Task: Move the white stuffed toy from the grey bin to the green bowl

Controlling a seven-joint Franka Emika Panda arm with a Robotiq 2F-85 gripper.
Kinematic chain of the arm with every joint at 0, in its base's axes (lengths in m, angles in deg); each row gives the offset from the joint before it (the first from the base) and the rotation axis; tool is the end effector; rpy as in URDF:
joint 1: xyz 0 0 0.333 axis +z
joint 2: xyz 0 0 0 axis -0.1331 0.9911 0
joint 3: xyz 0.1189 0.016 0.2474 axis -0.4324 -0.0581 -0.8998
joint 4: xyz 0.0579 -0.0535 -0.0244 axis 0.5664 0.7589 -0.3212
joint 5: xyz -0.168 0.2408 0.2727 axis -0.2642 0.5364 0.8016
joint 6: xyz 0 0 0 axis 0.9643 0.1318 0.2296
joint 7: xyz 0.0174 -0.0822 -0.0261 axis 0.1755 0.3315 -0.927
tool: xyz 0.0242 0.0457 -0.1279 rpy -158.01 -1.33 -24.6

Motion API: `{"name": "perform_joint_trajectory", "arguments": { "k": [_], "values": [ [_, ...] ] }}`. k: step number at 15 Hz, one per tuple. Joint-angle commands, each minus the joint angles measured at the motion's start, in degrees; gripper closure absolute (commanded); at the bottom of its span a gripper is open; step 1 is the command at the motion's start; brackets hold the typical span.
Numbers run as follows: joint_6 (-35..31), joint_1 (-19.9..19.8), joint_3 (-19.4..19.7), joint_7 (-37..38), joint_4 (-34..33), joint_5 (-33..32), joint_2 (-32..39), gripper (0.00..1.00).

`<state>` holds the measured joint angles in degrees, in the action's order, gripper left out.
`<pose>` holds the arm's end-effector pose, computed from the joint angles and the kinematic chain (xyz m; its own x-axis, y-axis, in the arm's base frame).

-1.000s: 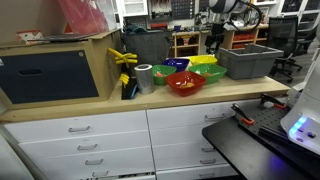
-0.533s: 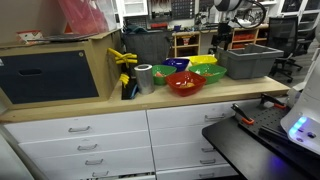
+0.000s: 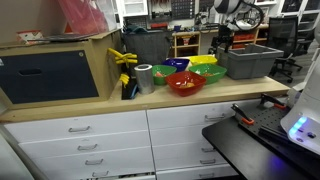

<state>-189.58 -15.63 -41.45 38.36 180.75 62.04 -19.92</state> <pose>0.5164 -0.1253 0.2350 0.9990 -0.0281 0.0352 -0.0257 -0.9975 -0.0655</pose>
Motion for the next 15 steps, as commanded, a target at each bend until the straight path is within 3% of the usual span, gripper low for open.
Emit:
{"name": "perform_joint_trajectory", "arguments": {
  "k": [1,8,15],
  "values": [
    [1.8,-0.1,0.5,4.2,-3.2,-2.3,1.4,0.0],
    [6.2,0.3,0.7,12.6,-4.9,-6.1,2.5,0.0],
    [8.1,0.5,-0.3,12.7,-7.6,-3.0,2.0,0.0]
  ]
}}
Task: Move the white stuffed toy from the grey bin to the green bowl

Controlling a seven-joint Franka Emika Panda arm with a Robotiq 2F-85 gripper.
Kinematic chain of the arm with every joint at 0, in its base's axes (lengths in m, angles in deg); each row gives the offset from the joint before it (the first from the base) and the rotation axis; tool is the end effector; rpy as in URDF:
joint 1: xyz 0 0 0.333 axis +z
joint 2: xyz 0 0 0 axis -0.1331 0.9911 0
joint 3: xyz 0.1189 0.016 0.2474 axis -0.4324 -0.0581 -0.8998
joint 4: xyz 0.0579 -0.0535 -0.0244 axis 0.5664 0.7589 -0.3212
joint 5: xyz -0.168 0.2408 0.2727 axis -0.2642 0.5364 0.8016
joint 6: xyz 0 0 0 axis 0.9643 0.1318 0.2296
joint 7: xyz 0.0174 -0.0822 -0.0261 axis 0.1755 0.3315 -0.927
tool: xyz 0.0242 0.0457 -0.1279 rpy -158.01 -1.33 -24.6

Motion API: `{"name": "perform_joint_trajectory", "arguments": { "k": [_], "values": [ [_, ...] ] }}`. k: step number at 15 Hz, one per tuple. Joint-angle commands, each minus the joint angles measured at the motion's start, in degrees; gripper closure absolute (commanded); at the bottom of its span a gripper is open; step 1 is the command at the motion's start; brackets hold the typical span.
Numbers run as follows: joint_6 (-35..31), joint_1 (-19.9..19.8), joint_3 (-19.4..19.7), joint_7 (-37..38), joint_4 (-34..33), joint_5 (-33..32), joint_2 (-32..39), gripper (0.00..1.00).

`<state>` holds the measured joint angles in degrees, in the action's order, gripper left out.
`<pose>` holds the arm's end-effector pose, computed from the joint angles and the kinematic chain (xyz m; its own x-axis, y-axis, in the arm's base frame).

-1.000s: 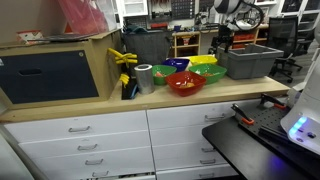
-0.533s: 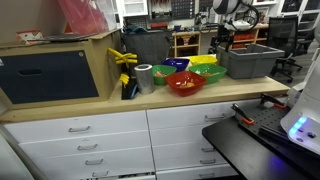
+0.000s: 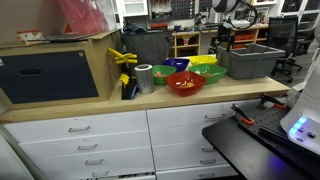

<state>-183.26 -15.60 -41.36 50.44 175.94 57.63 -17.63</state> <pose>0.5264 -0.1300 0.2395 0.9828 -0.1785 -0.0475 -0.1797 -0.9835 -0.0216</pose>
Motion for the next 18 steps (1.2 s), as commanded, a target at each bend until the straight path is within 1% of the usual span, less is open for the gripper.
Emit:
{"name": "perform_joint_trajectory", "arguments": {
  "k": [1,6,7,10,13,14,16,18],
  "values": [
    [1.6,0.7,-0.6,0.5,-3.9,1.6,-0.5,0.0],
    [2.0,1.5,-1.9,0.6,-11.1,4.6,0.3,0.0],
    [2.3,1.8,-2.0,1.2,-12.4,4.4,0.4,0.0],
    [2.6,2.6,-2.1,3.2,-15.3,2.5,0.9,0.0],
    [3.8,3.6,-1.8,8.1,-18.3,-1.1,1.2,0.0],
    [5.2,3.9,-1.7,10.3,-19.4,-2.8,1.2,0.0],
    [11.1,4.7,-1.6,15.8,-22.3,-6.4,1.2,0.0],
    [17.6,5.1,-2.0,18.2,-25.5,-7.1,1.3,0.0]
  ]
}}
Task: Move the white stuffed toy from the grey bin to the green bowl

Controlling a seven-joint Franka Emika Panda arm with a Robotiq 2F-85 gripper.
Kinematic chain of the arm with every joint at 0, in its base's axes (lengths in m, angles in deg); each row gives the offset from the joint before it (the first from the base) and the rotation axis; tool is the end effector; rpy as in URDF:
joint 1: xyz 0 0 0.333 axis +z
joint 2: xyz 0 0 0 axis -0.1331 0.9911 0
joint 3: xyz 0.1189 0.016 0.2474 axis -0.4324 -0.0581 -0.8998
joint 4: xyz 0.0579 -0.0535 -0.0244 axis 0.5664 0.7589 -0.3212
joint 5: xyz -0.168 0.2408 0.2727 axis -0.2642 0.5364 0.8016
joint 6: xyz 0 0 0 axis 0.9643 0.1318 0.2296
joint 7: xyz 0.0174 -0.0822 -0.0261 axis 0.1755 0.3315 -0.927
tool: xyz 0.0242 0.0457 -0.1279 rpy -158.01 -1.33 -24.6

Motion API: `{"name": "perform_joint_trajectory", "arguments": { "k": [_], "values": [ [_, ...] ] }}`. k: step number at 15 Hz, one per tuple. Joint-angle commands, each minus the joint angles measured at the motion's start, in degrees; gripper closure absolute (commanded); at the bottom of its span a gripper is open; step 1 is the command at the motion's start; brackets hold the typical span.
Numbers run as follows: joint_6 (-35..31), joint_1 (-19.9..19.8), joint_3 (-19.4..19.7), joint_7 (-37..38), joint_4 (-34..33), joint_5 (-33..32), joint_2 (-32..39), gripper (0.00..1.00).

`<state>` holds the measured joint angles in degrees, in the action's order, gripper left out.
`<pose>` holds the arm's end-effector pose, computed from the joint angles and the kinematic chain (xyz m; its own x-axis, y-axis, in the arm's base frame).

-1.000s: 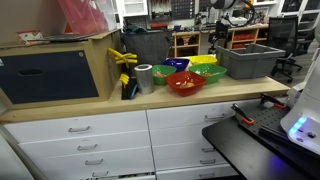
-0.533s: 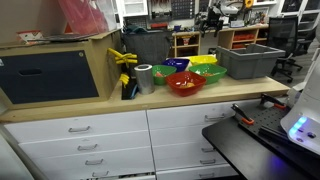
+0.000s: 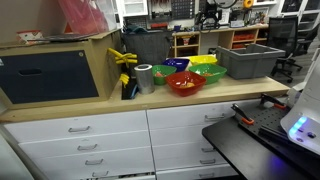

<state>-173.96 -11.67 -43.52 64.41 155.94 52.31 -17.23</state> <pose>0.6132 -0.0877 0.3816 0.9570 -0.2566 0.1355 -0.2633 -0.9641 0.0342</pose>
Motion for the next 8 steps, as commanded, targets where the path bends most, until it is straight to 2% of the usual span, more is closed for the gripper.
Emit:
{"name": "perform_joint_trajectory", "arguments": {
  "k": [1,5,8],
  "values": [
    [11.6,1.3,0.0,4.5,-7.2,-1.4,1.0,0.0],
    [21.8,1.7,-0.5,4.4,-12.6,-0.3,1.0,0.0],
    [25.7,1.9,-0.6,4.2,-14.6,-0.2,0.7,0.0]
  ]
}}
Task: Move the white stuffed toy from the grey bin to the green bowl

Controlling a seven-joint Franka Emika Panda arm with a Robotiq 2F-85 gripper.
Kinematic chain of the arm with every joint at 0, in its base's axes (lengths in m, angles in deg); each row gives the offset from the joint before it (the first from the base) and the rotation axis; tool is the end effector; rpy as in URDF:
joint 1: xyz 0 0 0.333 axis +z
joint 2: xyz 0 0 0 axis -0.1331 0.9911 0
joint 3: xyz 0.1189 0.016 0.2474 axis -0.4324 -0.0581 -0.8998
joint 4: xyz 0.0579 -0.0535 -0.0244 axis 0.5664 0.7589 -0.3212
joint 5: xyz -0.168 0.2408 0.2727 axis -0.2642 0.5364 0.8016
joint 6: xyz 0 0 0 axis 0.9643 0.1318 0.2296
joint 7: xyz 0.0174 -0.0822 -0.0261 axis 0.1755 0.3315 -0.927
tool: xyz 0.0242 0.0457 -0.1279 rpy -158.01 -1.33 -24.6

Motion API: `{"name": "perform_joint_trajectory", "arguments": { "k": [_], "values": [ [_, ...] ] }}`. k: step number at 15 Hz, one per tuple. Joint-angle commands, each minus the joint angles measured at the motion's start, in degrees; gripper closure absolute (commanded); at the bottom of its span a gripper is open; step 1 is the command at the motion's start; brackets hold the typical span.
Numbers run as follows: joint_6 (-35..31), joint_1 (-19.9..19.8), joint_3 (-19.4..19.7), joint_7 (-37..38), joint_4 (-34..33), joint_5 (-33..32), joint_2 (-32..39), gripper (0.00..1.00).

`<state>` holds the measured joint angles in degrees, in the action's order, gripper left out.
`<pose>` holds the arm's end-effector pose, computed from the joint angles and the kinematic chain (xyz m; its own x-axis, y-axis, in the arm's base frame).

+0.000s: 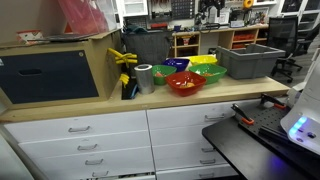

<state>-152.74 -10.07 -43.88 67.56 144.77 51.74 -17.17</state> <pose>0.6014 -0.0682 0.4421 0.9554 -0.2934 -0.0325 -0.2905 -0.9540 0.0741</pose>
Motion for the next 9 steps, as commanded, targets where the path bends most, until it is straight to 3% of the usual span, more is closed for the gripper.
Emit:
{"name": "perform_joint_trajectory", "arguments": {
  "k": [1,9],
  "values": [
    [5.6,0.5,-0.3,1.2,-3.8,0.6,0.3,0.0],
    [5.0,0.9,-0.5,0.1,-3.5,0.3,-0.5,0.0]
  ]
}}
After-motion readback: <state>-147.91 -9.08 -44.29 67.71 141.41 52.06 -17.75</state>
